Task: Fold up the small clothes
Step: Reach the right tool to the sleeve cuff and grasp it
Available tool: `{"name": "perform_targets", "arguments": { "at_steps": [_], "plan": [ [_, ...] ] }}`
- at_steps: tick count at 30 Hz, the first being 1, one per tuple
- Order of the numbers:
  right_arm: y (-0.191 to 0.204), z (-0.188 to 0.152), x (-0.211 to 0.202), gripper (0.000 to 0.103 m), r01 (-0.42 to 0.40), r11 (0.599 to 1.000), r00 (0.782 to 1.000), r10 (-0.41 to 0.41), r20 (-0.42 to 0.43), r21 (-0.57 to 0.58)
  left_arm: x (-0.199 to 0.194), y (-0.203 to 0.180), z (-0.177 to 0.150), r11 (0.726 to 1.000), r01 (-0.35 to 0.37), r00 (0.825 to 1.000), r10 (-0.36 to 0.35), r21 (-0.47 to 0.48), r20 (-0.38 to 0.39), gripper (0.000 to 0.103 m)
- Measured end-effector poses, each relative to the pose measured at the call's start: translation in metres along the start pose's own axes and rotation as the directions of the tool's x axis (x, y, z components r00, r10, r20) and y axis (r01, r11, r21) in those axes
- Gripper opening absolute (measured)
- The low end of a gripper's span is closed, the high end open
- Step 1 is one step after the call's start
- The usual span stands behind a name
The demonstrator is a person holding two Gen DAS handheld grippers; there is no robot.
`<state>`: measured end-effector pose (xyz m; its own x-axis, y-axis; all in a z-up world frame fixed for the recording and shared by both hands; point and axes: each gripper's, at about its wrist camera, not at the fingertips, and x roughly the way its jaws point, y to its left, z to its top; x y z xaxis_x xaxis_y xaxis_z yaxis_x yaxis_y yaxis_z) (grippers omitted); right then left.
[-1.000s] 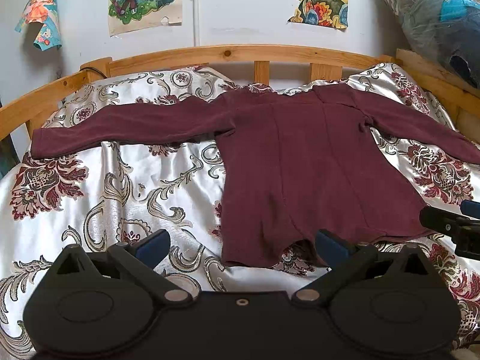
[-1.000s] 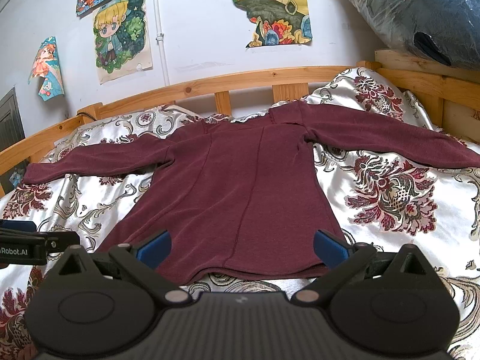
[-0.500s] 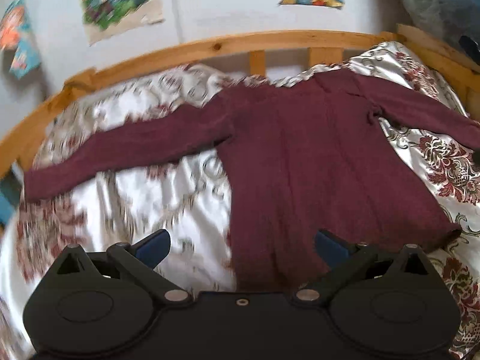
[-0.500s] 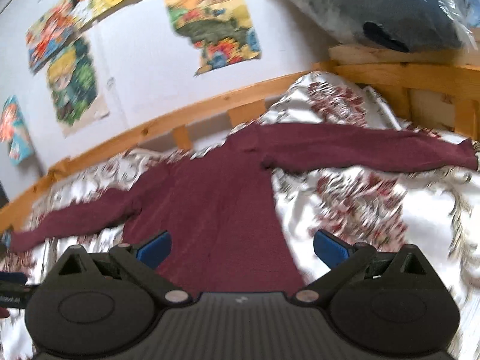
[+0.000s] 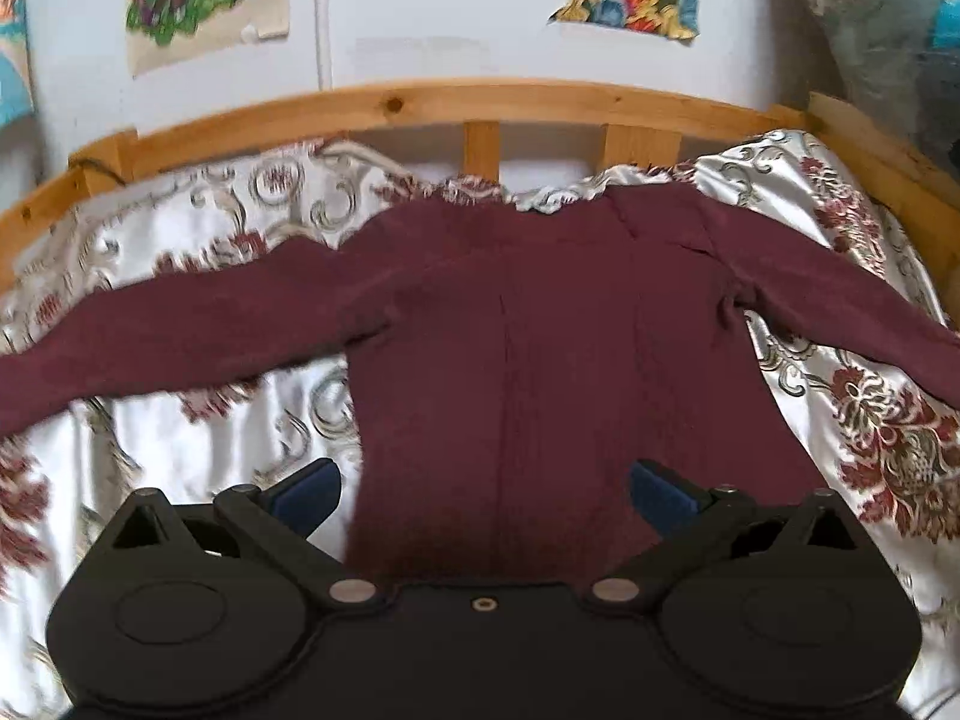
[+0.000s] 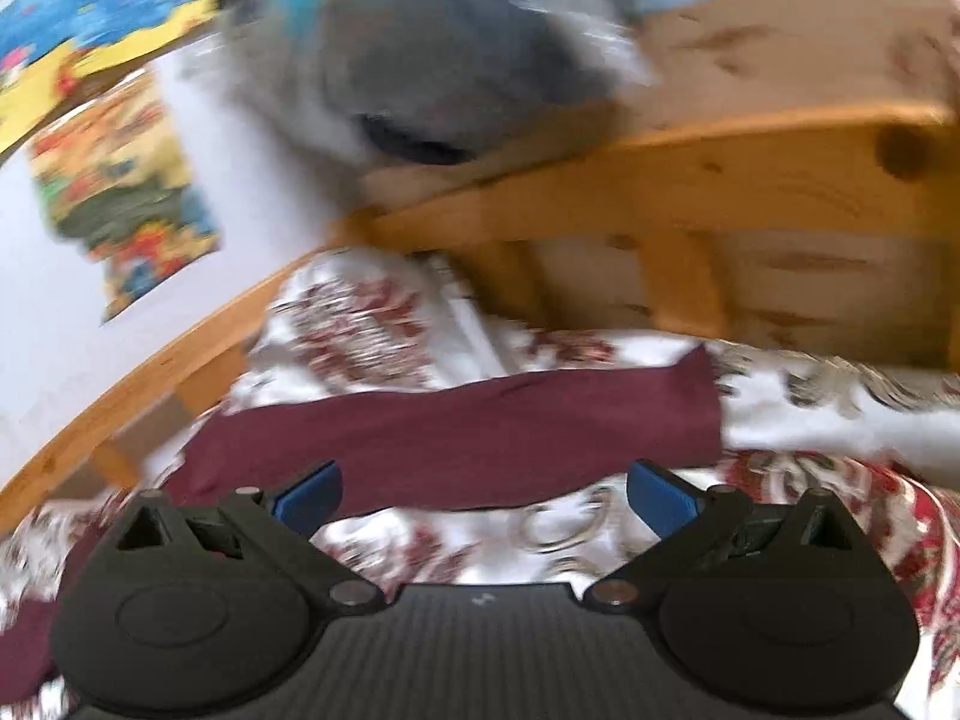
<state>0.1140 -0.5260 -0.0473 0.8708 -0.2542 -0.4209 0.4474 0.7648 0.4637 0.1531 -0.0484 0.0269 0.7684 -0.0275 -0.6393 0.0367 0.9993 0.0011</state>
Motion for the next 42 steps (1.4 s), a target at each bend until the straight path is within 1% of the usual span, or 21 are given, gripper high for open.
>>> {"name": "perform_targets", "arguments": {
  "at_steps": [3, 5, 8, 12, 16, 19, 22, 27, 30, 32, 38, 41, 42],
  "plan": [
    [-0.015, -0.001, 0.004, 0.103, 0.017, 0.999, 1.000, -0.017, -0.002, 0.039, 0.014, -0.007, -0.003, 0.999, 0.003, 0.999, -0.004, -0.037, -0.032, 0.102],
    [-0.024, -0.002, 0.007, 0.103, 0.039, 0.998, 0.999, -0.039, -0.005, 0.053, 0.017, -0.011, -0.006, 0.999, 0.010, 0.999, -0.012, -0.042, -0.047, 0.102],
    [-0.029, -0.005, 0.016, 0.103, 0.064, 0.996, 0.998, -0.063, -0.022, 0.066, 0.015, -0.021, -0.011, 1.000, 0.013, 0.998, -0.014, -0.024, -0.053, 0.102],
    [-0.024, -0.009, 0.019, 0.103, 0.087, 0.995, 0.996, -0.086, -0.021, 0.041, 0.008, -0.038, -0.019, 1.000, 0.009, 0.999, -0.008, 0.021, -0.037, 0.102],
    [-0.025, -0.009, 0.021, 0.103, 0.071, 0.996, 0.997, -0.070, -0.012, 0.053, 0.004, -0.051, -0.023, 0.999, 0.005, 0.999, -0.003, 0.043, -0.048, 0.102],
    [-0.031, -0.007, 0.026, 0.103, 0.045, 0.995, 0.999, -0.045, -0.005, 0.093, 0.000, -0.056, -0.023, 0.999, 0.008, 0.999, -0.006, 0.038, -0.054, 0.102],
    [-0.036, -0.005, 0.032, 0.103, 0.045, 0.991, 0.999, -0.045, 0.004, 0.125, -0.005, -0.060, -0.021, 0.999, -0.005, 0.998, 0.008, 0.041, -0.058, 0.102],
    [-0.048, 0.000, 0.037, 0.102, 0.015, 0.979, 0.999, -0.022, 0.031, 0.201, -0.014, -0.064, -0.022, 0.998, -0.004, 0.999, 0.007, 0.057, -0.050, 0.102],
    [-0.050, 0.000, 0.038, 0.093, 0.041, 0.977, 0.998, -0.050, 0.036, 0.208, -0.017, -0.066, -0.024, 0.998, 0.006, 0.999, -0.002, 0.063, -0.048, 0.102],
    [-0.051, -0.001, 0.039, 0.085, 0.070, 0.975, 0.996, -0.079, 0.037, 0.210, -0.018, -0.067, -0.024, 0.998, 0.010, 0.999, -0.006, 0.068, -0.044, 0.102],
    [-0.055, -0.002, 0.039, 0.083, 0.073, 0.973, 0.995, -0.087, 0.052, 0.220, -0.021, -0.070, -0.024, 0.996, 0.022, 0.999, -0.019, 0.087, -0.039, 0.102],
    [-0.054, -0.003, 0.038, 0.075, 0.092, 0.972, 0.993, -0.106, 0.055, 0.214, -0.023, -0.071, -0.023, 0.995, 0.014, 0.999, -0.011, 0.098, -0.034, 0.102],
    [-0.055, -0.004, 0.038, 0.070, 0.097, 0.972, 0.992, -0.111, 0.058, 0.213, -0.023, -0.070, -0.023, 0.995, 0.013, 0.999, -0.010, 0.096, -0.036, 0.102]
  ]
}}
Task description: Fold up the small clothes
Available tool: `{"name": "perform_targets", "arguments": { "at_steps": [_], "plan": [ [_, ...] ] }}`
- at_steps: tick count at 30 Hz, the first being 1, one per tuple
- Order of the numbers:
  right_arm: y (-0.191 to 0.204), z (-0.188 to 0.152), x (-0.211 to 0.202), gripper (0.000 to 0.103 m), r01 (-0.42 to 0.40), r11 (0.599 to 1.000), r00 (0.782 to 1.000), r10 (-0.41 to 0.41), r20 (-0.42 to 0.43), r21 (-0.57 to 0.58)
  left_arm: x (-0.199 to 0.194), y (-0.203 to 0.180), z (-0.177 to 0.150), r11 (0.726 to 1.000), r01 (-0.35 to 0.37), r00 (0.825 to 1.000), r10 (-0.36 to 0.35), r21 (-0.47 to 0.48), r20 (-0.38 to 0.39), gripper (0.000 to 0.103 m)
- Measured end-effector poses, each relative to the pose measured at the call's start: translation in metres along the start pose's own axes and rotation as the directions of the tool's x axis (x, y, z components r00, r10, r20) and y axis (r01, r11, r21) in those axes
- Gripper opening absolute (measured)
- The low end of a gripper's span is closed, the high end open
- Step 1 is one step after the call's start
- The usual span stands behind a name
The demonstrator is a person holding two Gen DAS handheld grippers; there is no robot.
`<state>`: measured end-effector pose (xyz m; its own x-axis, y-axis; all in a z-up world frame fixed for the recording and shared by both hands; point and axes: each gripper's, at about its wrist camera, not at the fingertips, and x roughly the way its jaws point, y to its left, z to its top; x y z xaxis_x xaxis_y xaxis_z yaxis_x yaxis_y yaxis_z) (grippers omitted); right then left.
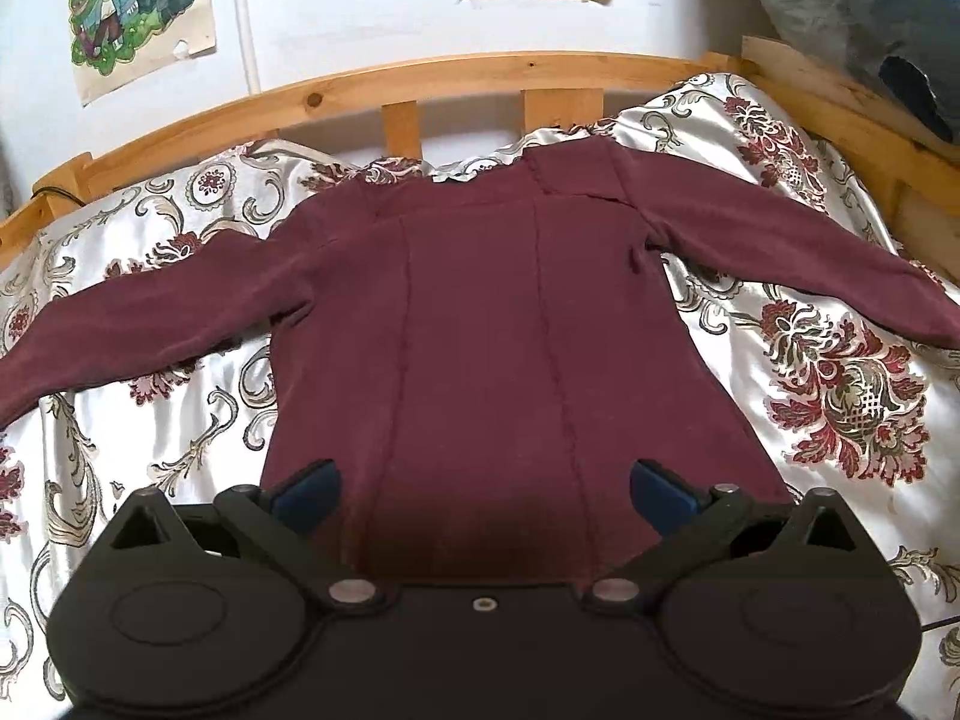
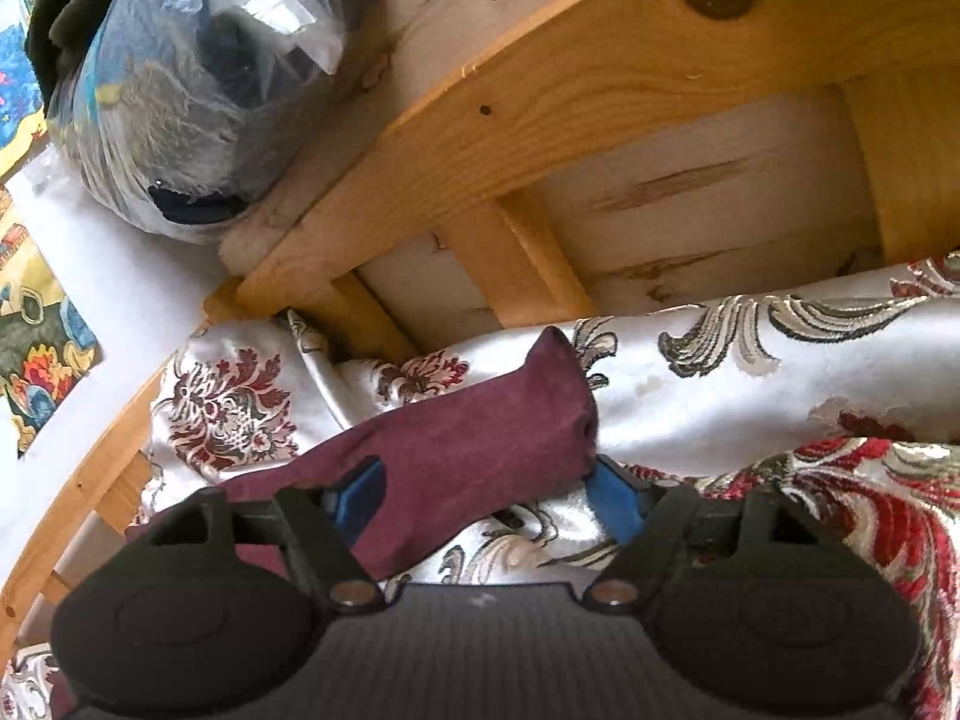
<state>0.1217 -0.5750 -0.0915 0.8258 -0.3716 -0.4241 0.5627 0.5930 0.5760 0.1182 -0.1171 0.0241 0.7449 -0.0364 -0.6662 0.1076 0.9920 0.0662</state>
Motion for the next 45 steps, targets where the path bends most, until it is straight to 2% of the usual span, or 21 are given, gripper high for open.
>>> {"name": "perform_targets", "arguments": {
  "at_steps": [3, 5, 7, 11, 19, 21, 25, 27, 30, 33, 36, 39, 41, 43, 45],
  "plan": [
    [-0.002, 0.000, -0.002, 0.055, 0.010, 1.000, 1.000, -0.010, 0.011, 0.004, 0.000, 0.004, -0.001, 1.000, 0.005, 1.000, -0.005, -0.020, -0.012, 0.102],
    [-0.003, 0.000, -0.003, 0.033, 0.012, 1.000, 1.000, -0.012, 0.016, 0.006, -0.001, 0.007, -0.003, 0.999, 0.009, 1.000, -0.009, -0.030, -0.013, 0.102],
    [-0.004, 0.001, -0.004, 0.027, 0.008, 1.000, 1.000, -0.008, 0.016, 0.010, -0.001, 0.009, -0.005, 1.000, 0.002, 1.000, -0.002, -0.027, -0.010, 0.102],
    [-0.004, 0.000, -0.007, 0.018, -0.009, 1.000, 1.000, 0.008, 0.023, 0.014, 0.002, 0.012, -0.005, 0.999, -0.034, 0.999, 0.034, -0.023, -0.004, 0.102],
    [0.004, -0.002, -0.009, 0.009, -0.025, 0.999, 0.998, 0.027, 0.049, -0.040, 0.011, 0.037, -0.008, 0.997, -0.028, 1.000, 0.027, -0.072, -0.016, 0.102],
    [0.008, 0.000, -0.010, 0.007, -0.028, 0.997, 0.998, 0.033, 0.058, -0.076, 0.012, 0.045, -0.007, 0.997, -0.040, 0.999, 0.039, -0.066, -0.017, 0.102],
    [0.044, 0.004, -0.022, 0.007, -0.060, 0.964, 0.992, 0.087, 0.093, -0.260, 0.012, 0.067, 0.000, 0.995, -0.075, 0.997, 0.074, -0.065, -0.017, 0.102],
    [0.077, 0.007, -0.023, 0.007, -0.081, 0.911, 0.989, 0.126, 0.084, -0.405, 0.010, 0.081, 0.004, 0.993, -0.079, 0.997, 0.078, -0.085, -0.020, 0.102],
    [0.130, 0.008, -0.027, 0.007, -0.139, 0.806, 0.977, 0.208, 0.054, -0.575, 0.007, 0.104, 0.007, 0.990, -0.070, 0.998, 0.068, -0.123, -0.015, 0.102],
    [0.183, -0.003, -0.044, 0.006, -0.233, 0.697, 0.945, 0.327, 0.011, -0.678, 0.003, 0.119, 0.006, 0.988, -0.089, 0.996, 0.089, -0.124, 0.000, 0.102],
    [0.235, -0.031, -0.068, 0.006, -0.337, 0.548, 0.885, 0.461, -0.060, -0.765, 0.000, 0.136, 0.005, 0.984, -0.118, 0.993, 0.121, -0.134, 0.013, 0.102],
    [0.278, -0.079, -0.093, 0.006, -0.421, 0.355, 0.810, 0.562, -0.170, -0.835, -0.002, 0.152, 0.003, 0.976, -0.132, 0.991, 0.136, -0.175, 0.010, 0.102],
    [0.300, -0.114, -0.104, 0.006, -0.459, 0.243, 0.769, 0.590, -0.245, -0.854, -0.003, 0.163, 0.001, 0.969, -0.145, 0.989, 0.149, -0.200, 0.002, 0.102],
    [0.314, -0.150, -0.114, 0.006, -0.482, 0.140, 0.738, 0.597, -0.314, -0.865, -0.004, 0.172, -0.003, 0.963, -0.163, 0.986, 0.165, -0.215, -0.006, 0.102],
    [0.322, -0.183, -0.118, 0.006, -0.494, 0.056, 0.720, 0.587, -0.371, -0.868, -0.005, 0.179, -0.005, 0.959, -0.178, 0.984, 0.180, -0.221, -0.012, 0.102]
  ]
}}
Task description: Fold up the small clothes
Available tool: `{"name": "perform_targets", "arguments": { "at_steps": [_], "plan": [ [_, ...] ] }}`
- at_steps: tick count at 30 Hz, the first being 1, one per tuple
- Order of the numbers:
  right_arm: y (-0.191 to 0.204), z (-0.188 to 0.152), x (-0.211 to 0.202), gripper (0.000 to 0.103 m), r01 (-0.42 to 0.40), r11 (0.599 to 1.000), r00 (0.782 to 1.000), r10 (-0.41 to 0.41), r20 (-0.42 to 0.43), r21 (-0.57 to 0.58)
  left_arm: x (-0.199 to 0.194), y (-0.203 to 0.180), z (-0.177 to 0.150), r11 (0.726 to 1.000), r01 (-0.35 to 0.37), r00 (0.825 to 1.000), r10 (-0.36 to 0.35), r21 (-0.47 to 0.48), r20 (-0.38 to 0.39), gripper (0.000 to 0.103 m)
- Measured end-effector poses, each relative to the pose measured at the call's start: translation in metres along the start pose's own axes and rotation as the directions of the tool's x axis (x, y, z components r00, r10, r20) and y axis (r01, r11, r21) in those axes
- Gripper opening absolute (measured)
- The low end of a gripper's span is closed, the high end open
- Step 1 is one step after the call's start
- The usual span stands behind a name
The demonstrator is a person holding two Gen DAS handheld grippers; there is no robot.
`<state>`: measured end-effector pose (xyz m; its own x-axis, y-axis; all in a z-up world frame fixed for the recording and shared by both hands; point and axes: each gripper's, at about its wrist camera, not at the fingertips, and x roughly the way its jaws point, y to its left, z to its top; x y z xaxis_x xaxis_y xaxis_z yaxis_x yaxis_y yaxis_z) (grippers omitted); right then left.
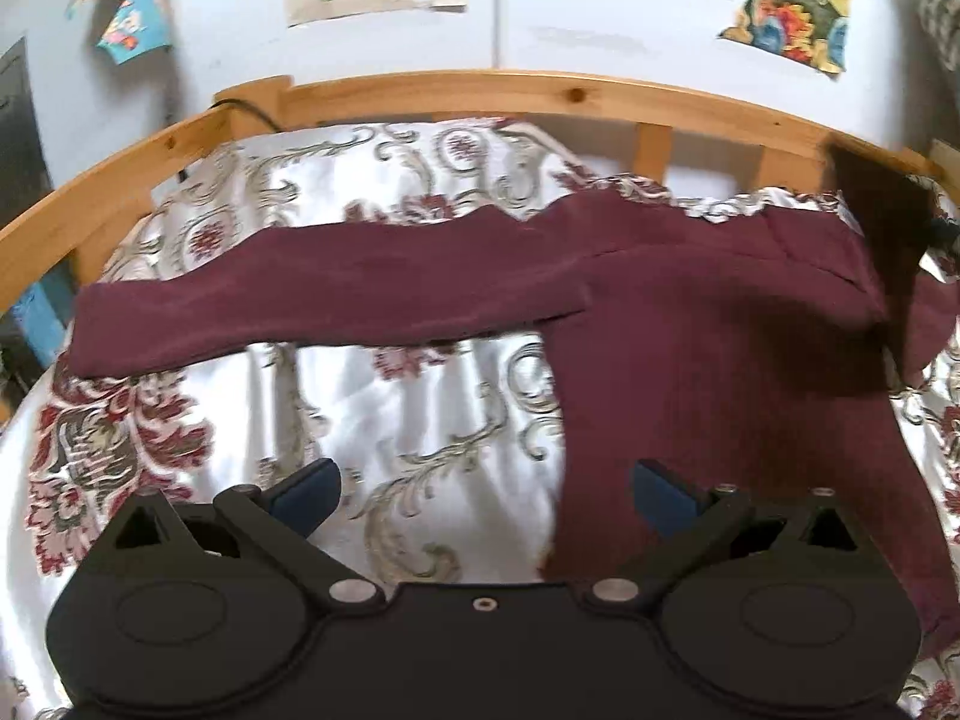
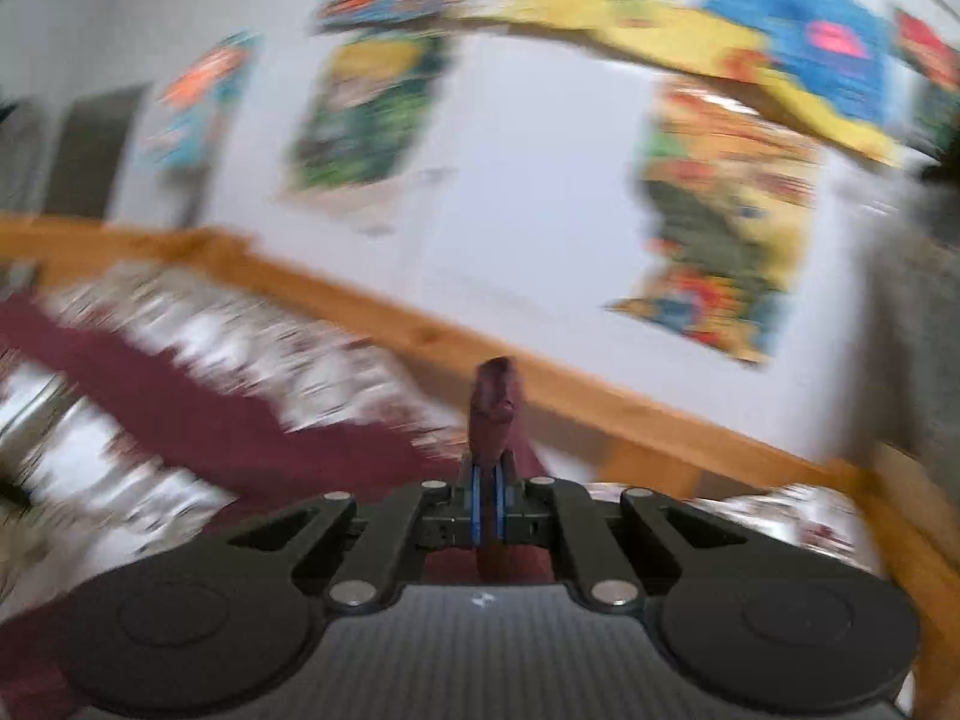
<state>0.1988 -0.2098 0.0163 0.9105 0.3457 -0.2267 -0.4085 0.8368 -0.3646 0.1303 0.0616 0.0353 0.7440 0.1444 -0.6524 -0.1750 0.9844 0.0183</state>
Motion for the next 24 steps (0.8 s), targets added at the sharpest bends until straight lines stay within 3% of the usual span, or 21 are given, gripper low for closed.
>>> {"name": "perform_targets", "arguments": {
  "at_steps": [5, 10, 18, 22, 24],
  "plan": [
    [0.061, -0.026, 0.017, 0.006, -0.114, 0.987, 0.991, 0.105, -0.084, -0.114, 0.000, 0.011, -0.005, 1.000, -0.019, 1.000, 0.019, 0.003, -0.002, 0.102],
    [0.089, -0.057, 0.017, 0.007, -0.163, 0.977, 0.979, 0.142, -0.148, -0.140, 0.005, 0.010, -0.006, 1.000, 0.007, 1.000, -0.007, -0.004, 0.008, 0.102],
    [0.084, -0.080, -0.022, 0.052, -0.305, 0.952, 0.933, 0.291, -0.213, -0.033, 0.020, -0.010, 0.002, 0.998, 0.056, 0.998, -0.056, -0.004, 0.043, 0.102],
    [0.065, -0.092, -0.040, 0.077, -0.227, 0.971, 0.952, 0.238, -0.191, 0.077, 0.038, -0.032, 0.003, 0.997, 0.074, 0.996, -0.075, 0.022, 0.037, 0.102],
    [0.052, -0.100, -0.038, 0.084, -0.183, 0.977, 0.959, 0.201, -0.200, 0.107, 0.050, -0.046, 0.000, 0.996, 0.077, 0.997, -0.078, 0.041, 0.013, 0.102]
  ]
}}
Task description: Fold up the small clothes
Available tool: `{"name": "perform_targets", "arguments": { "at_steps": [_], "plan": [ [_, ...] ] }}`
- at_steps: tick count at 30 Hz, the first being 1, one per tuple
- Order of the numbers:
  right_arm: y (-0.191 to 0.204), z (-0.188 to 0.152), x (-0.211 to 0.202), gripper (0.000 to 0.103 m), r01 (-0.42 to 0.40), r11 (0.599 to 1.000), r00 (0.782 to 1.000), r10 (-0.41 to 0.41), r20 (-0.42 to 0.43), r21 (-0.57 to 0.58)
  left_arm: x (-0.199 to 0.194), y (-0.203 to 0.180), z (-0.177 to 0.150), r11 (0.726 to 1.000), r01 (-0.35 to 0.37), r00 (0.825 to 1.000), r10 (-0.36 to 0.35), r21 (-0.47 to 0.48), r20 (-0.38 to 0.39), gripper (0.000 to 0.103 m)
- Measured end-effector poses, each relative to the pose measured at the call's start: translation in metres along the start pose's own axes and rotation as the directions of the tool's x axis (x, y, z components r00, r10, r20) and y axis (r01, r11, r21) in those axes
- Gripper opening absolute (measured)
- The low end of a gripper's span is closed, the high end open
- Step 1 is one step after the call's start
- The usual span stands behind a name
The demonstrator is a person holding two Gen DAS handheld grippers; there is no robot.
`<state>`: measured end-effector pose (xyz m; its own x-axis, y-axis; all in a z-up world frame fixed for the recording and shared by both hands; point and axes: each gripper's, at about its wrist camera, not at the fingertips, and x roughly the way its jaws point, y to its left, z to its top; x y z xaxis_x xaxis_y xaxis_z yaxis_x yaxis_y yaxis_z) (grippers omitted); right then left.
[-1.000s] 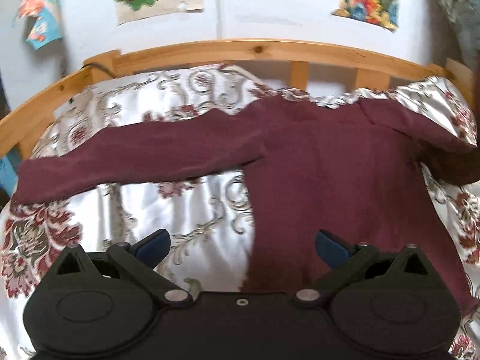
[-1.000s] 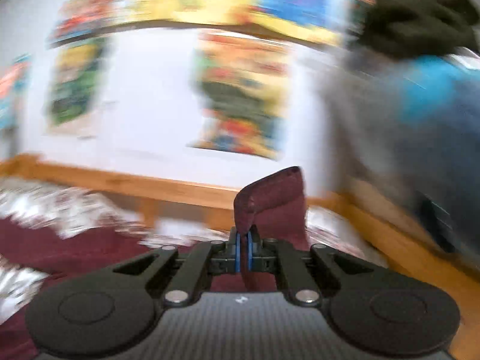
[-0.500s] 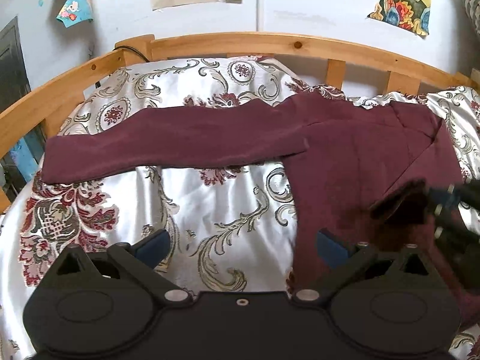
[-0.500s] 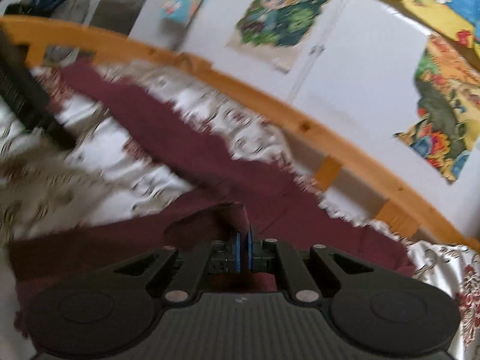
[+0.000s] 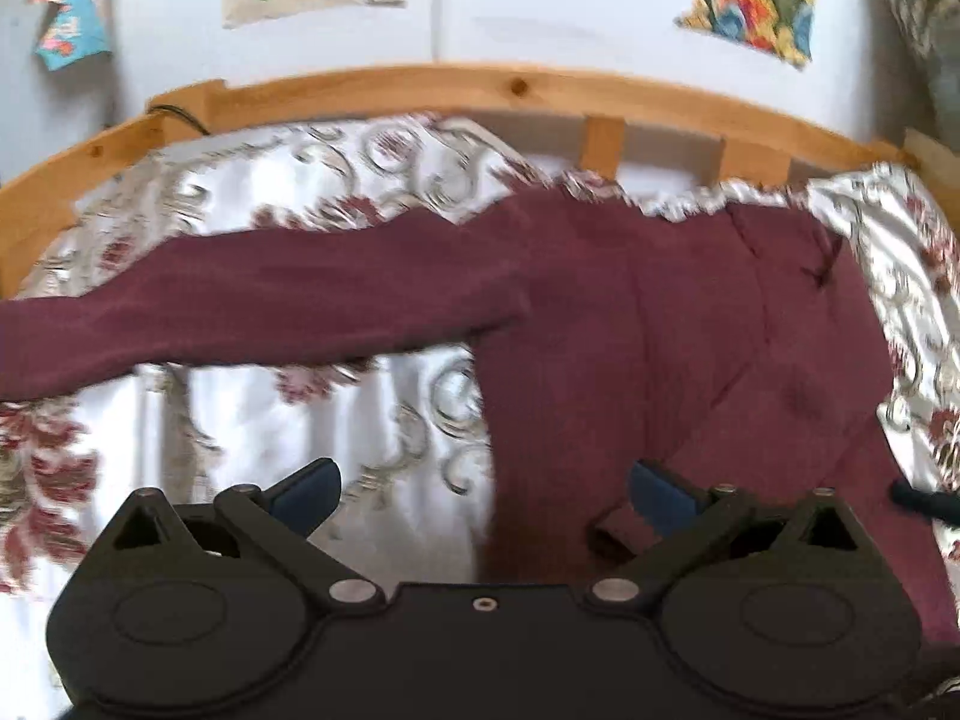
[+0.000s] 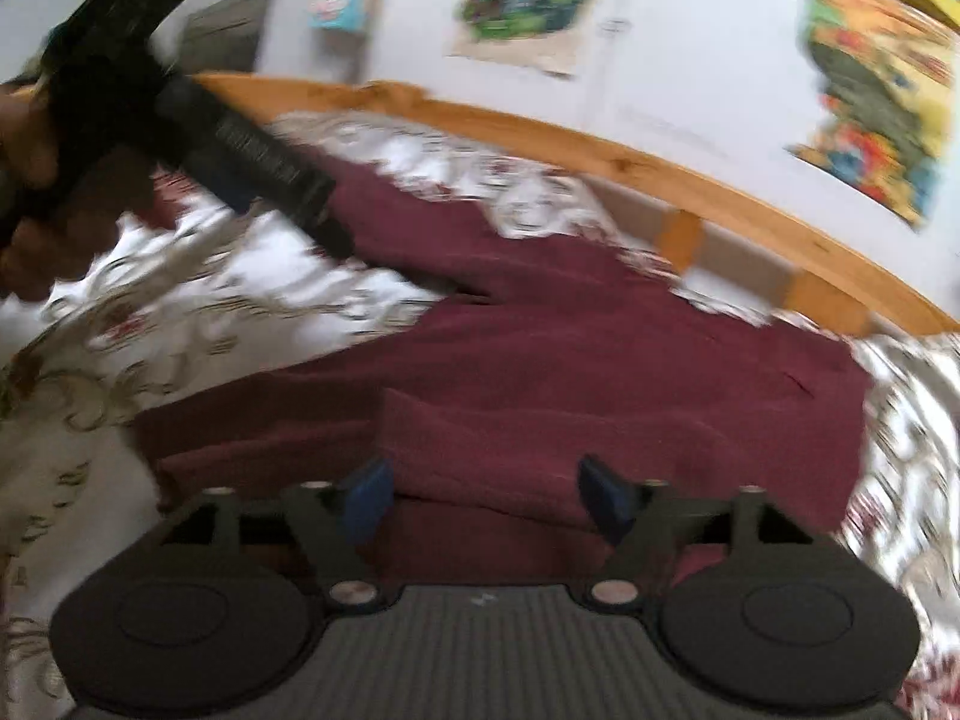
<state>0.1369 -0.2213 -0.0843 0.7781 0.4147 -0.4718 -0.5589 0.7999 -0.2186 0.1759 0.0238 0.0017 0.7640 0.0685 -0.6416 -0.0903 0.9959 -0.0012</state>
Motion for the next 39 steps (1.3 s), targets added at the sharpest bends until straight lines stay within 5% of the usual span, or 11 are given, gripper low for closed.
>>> {"name": "perform_targets", "arguments": {
  "at_steps": [8, 12, 18, 22, 24, 29, 32, 35, 38, 39],
  "plan": [
    [-0.069, -0.015, 0.021, 0.094, 0.158, 0.978, 0.987, -0.161, 0.008, 0.134, 0.045, -0.042, -0.029, 0.986, -0.084, 0.990, 0.099, 0.143, -0.099, 0.102],
    [-0.110, -0.011, 0.045, 0.094, 0.111, 0.959, 0.991, -0.128, 0.047, 0.259, 0.054, -0.045, -0.039, 0.976, -0.107, 0.983, 0.132, 0.191, -0.124, 0.102],
    [-0.151, -0.029, 0.070, 0.101, 0.085, 0.899, 0.995, -0.103, 0.018, 0.430, 0.028, -0.002, -0.027, 0.996, -0.075, 0.990, 0.080, 0.048, -0.119, 0.102],
    [-0.157, -0.038, 0.071, 0.103, 0.085, 0.874, 0.995, -0.102, 0.009, 0.478, 0.001, 0.052, -0.012, 0.981, -0.179, 0.983, 0.176, -0.077, -0.043, 0.102],
    [-0.155, -0.037, 0.070, 0.103, 0.097, 0.869, 0.993, -0.118, 0.014, 0.484, -0.011, 0.080, -0.008, 0.958, -0.256, 0.966, 0.258, -0.132, 0.000, 0.102],
    [-0.142, -0.031, 0.063, 0.103, 0.084, 0.882, 0.991, -0.121, 0.050, 0.464, -0.030, 0.152, 0.005, 0.864, -0.417, 0.890, 0.452, -0.282, 0.066, 0.101],
    [-0.132, -0.027, 0.062, 0.103, 0.070, 0.889, 0.992, -0.110, 0.062, 0.453, -0.034, 0.187, 0.010, 0.817, -0.433, 0.866, 0.495, -0.380, 0.077, 0.095],
    [-0.121, -0.025, 0.061, 0.103, 0.051, 0.901, 0.993, -0.091, 0.072, 0.432, -0.024, 0.214, 0.015, 0.777, -0.429, 0.861, 0.506, -0.461, 0.052, 0.083],
    [-0.108, -0.023, 0.060, 0.103, 0.025, 0.911, 0.995, -0.063, 0.078, 0.412, -0.012, 0.236, 0.020, 0.704, -0.469, 0.836, 0.548, -0.534, -0.012, 0.069],
    [-0.106, -0.022, 0.060, 0.103, 0.017, 0.913, 0.995, -0.054, 0.081, 0.407, -0.007, 0.241, 0.022, 0.677, -0.487, 0.824, 0.566, -0.552, -0.033, 0.053]
  ]
}}
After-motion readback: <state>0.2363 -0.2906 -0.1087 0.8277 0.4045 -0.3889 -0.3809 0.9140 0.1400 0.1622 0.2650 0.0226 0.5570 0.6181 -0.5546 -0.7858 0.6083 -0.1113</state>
